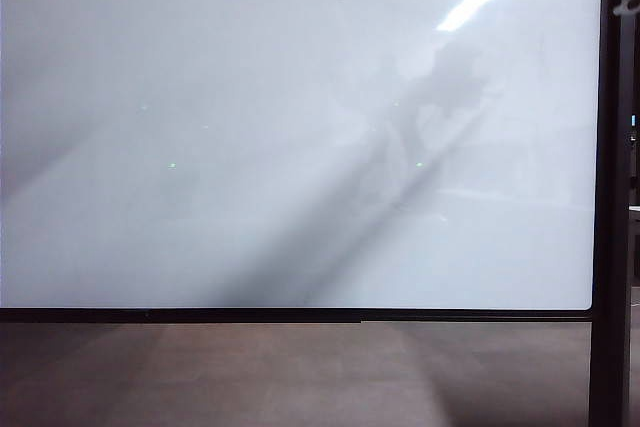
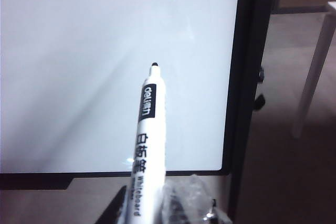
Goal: Reach to the right to find the marker pen, pick it up, and write the number 2 on the whiteboard.
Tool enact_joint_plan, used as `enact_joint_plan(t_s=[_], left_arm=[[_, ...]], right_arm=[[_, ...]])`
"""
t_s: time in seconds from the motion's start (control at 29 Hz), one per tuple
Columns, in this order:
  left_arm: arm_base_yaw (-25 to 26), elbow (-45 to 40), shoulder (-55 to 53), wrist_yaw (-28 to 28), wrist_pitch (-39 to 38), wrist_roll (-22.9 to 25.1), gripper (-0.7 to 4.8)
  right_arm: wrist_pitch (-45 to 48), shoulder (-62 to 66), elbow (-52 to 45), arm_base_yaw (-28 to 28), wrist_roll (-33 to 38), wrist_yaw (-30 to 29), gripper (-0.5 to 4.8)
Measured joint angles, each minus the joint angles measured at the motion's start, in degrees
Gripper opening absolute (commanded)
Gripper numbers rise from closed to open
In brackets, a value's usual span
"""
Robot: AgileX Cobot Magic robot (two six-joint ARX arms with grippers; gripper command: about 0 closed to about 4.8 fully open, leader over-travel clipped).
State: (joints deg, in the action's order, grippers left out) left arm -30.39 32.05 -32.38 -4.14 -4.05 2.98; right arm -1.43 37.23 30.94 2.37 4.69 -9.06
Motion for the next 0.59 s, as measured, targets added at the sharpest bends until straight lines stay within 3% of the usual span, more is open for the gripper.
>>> enact_joint_plan(t_s=[0.21,0.59], left_arm=[[0.0,-10.38,6.56,1.38,0.68,-3.15,-0.05],[0.0,-18.49,15.63,1.84,3.06,-6.08,-0.05]], right_arm=[[5.62,-4.24,-7.78,0.02,2.64,0.07,0.45],[6.05,-4.9,-8.83,0.02,2.82,0.02,0.44]])
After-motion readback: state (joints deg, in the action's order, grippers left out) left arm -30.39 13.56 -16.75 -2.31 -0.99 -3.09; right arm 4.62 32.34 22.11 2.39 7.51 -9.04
